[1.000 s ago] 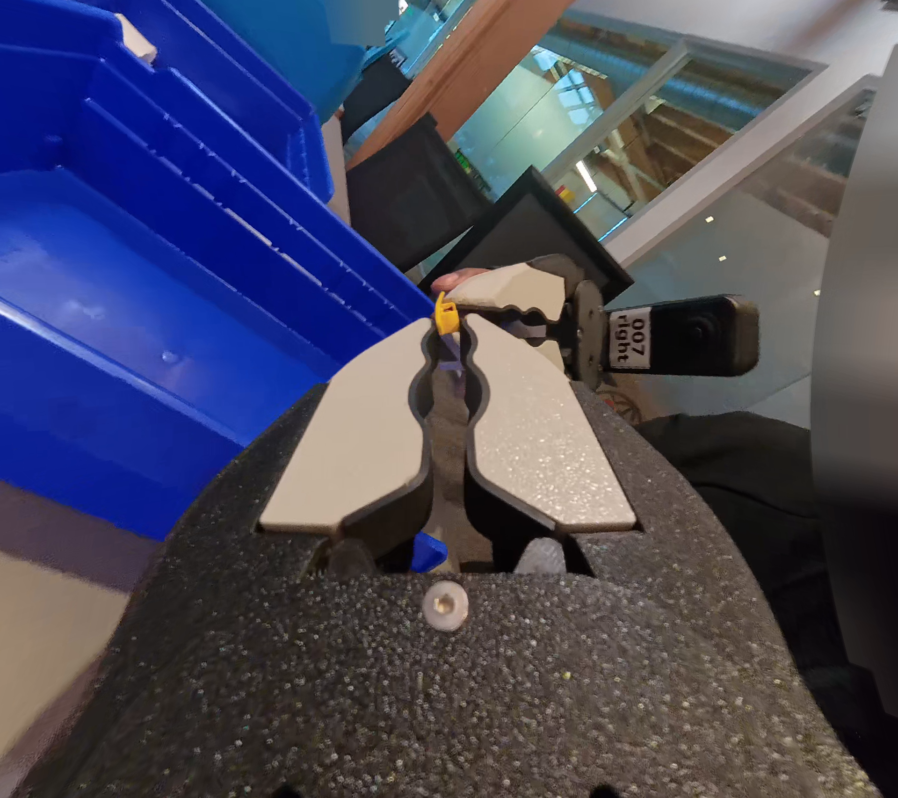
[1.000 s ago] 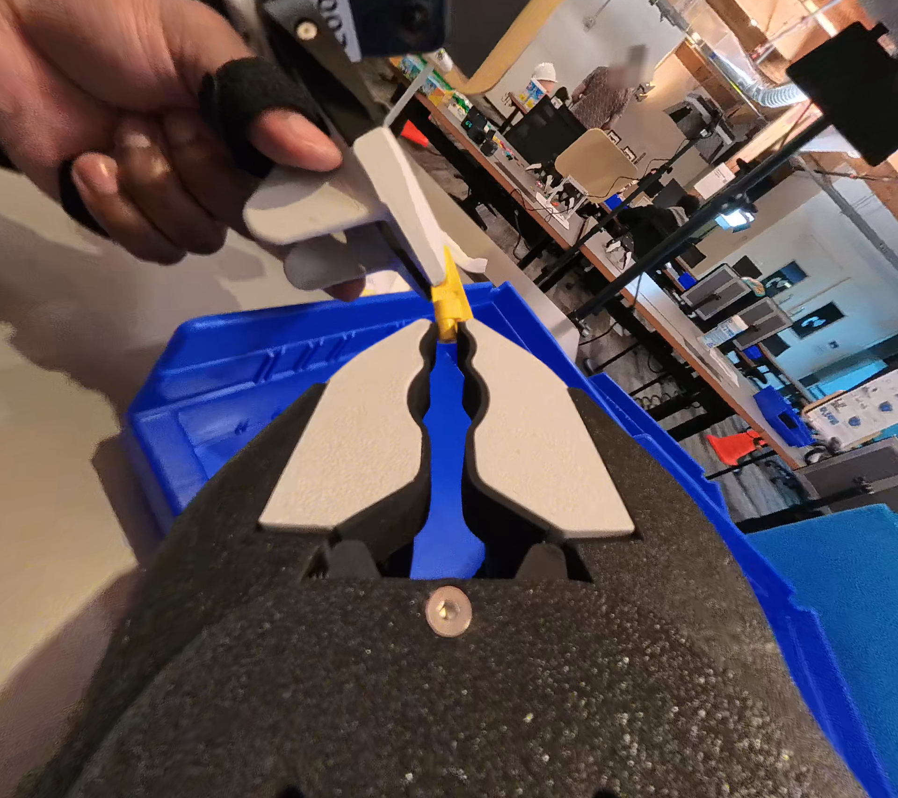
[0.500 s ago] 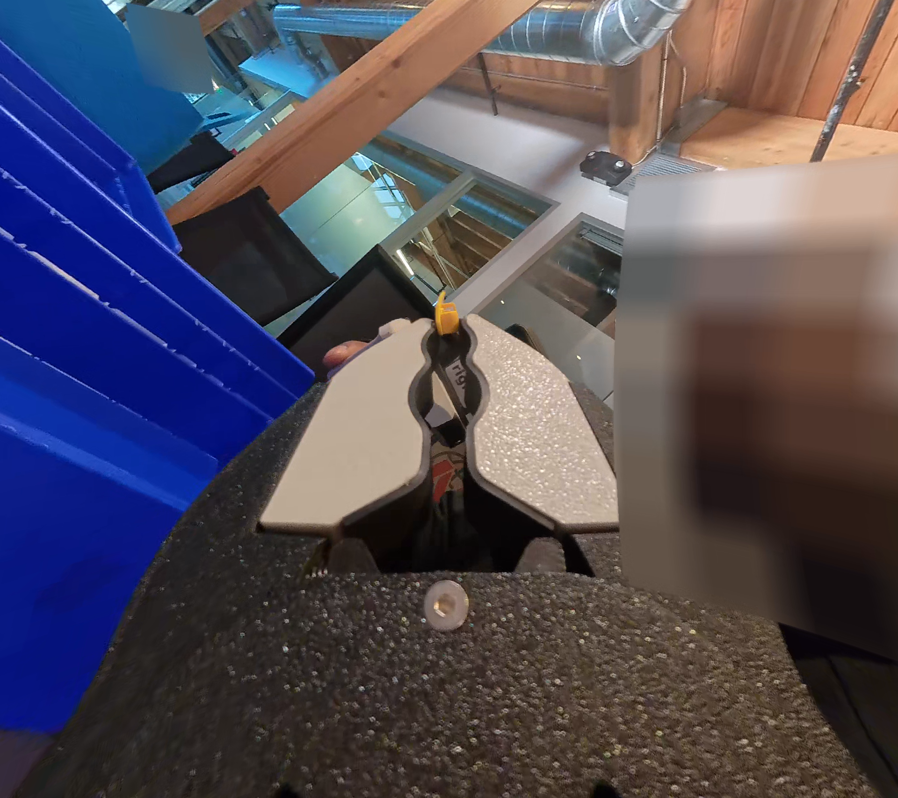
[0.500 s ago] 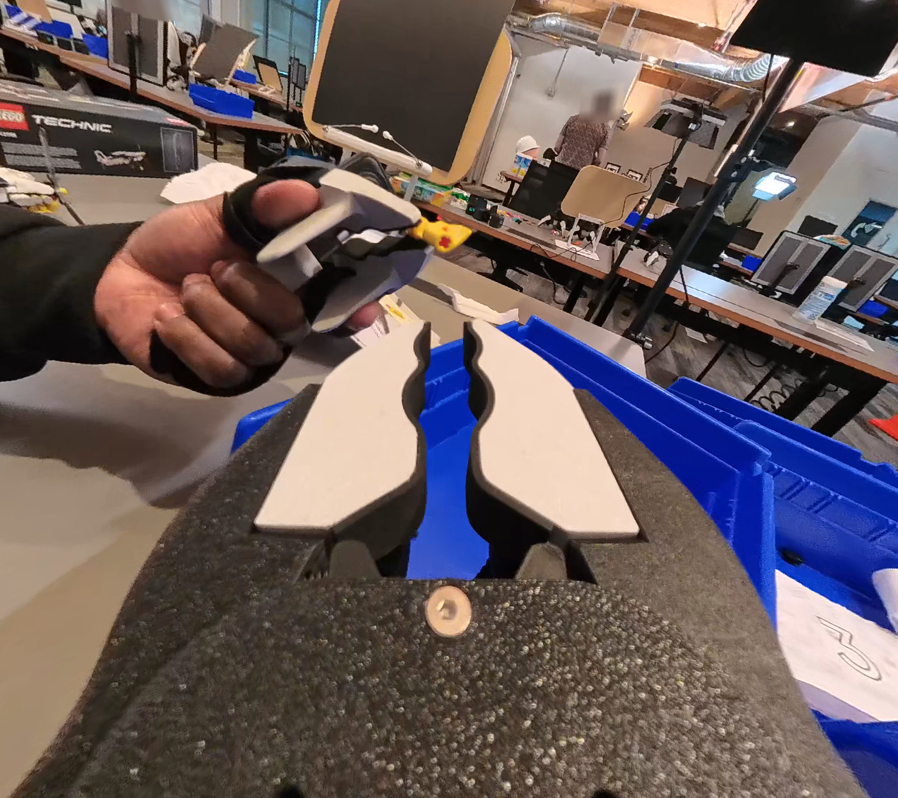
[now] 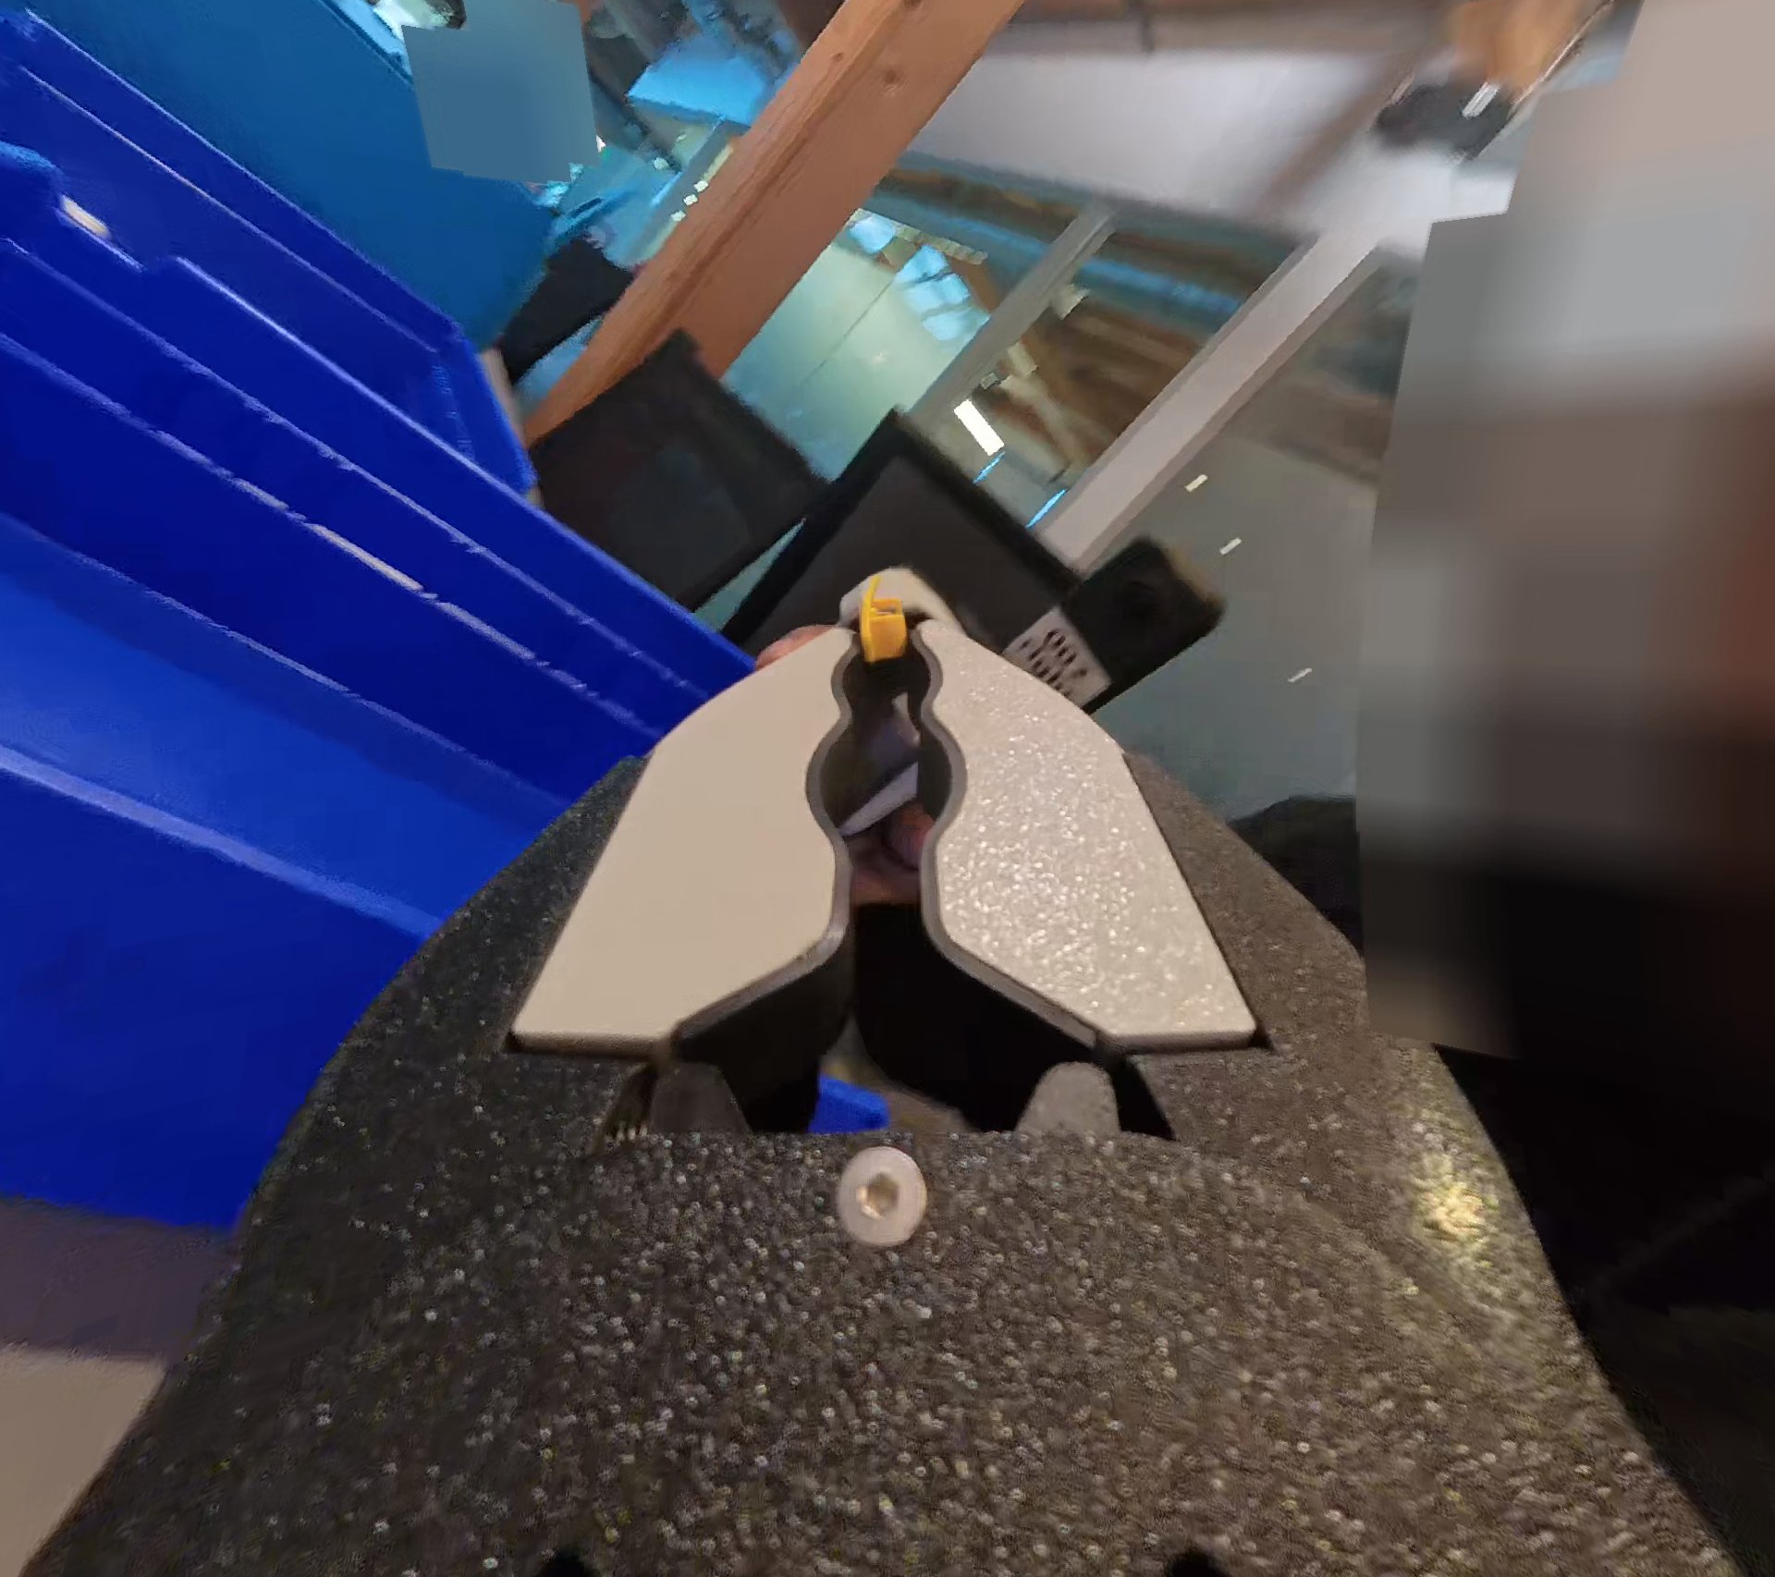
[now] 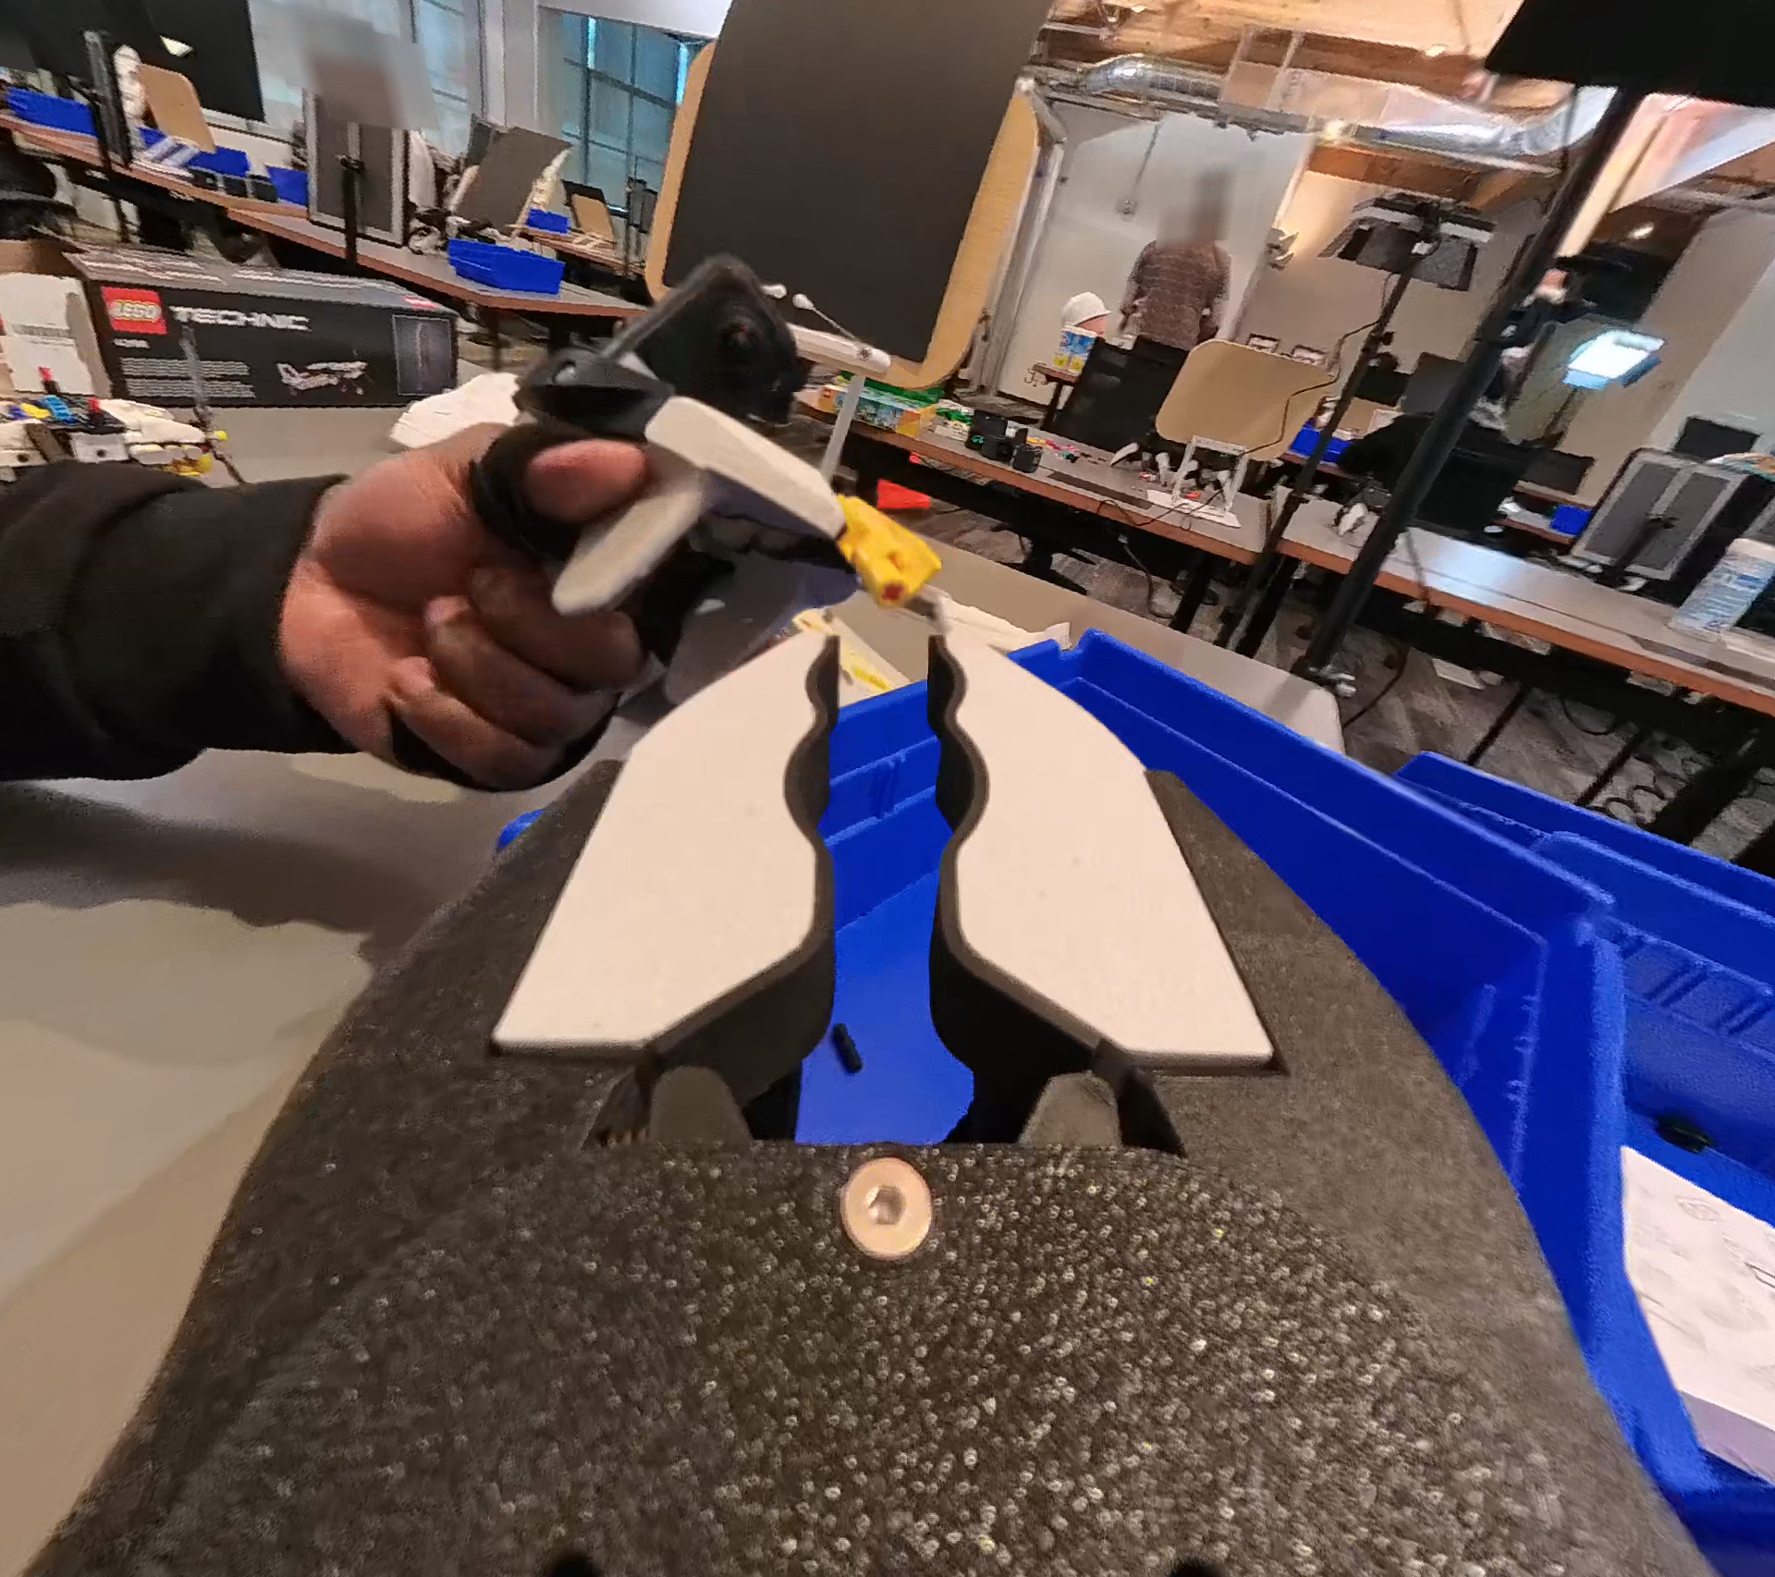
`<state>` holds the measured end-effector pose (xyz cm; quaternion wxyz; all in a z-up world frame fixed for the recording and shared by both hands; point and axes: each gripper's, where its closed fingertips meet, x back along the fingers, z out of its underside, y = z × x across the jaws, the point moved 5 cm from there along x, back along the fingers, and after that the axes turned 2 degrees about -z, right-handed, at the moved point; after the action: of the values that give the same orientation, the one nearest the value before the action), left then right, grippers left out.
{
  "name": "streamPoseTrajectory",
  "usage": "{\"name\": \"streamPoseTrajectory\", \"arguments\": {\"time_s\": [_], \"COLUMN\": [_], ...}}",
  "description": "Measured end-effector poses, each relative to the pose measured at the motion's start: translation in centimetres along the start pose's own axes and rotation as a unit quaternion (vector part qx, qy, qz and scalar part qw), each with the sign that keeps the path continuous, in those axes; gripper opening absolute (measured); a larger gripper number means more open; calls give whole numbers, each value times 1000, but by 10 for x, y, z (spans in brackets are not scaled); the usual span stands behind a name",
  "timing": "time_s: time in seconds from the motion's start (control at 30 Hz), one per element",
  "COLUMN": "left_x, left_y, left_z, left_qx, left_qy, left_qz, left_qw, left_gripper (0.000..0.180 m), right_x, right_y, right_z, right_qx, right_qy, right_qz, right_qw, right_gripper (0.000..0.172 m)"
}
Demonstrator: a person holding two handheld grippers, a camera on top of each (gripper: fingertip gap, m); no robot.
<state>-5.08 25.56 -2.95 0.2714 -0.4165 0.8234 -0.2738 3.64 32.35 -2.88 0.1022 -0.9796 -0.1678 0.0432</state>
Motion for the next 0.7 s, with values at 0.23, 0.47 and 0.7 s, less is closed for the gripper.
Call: {"name": "streamPoseTrajectory", "arguments": {"time_s": [0.23, 0.47, 0.7], "left_x": [-6, -6, -6], "left_y": [-12, -9, -4], "left_z": [13, 18, 19], "left_qx": [-188, -220, -156], "left_qy": [111, 139, 125], "left_qz": [-47, -55, -35], "left_qw": [975, 964, 979], "left_gripper": [8, 8, 8], "right_x": [-2, -2, 0], "right_y": [-1, 5, 7], "right_z": [6, 9, 10], "right_qx": [-56, 4, 48], "right_qy": [21, 58, 63], "right_qz": [-88, -117, -104], "right_qw": [994, 991, 991], "right_gripper": [25, 12, 10]}}
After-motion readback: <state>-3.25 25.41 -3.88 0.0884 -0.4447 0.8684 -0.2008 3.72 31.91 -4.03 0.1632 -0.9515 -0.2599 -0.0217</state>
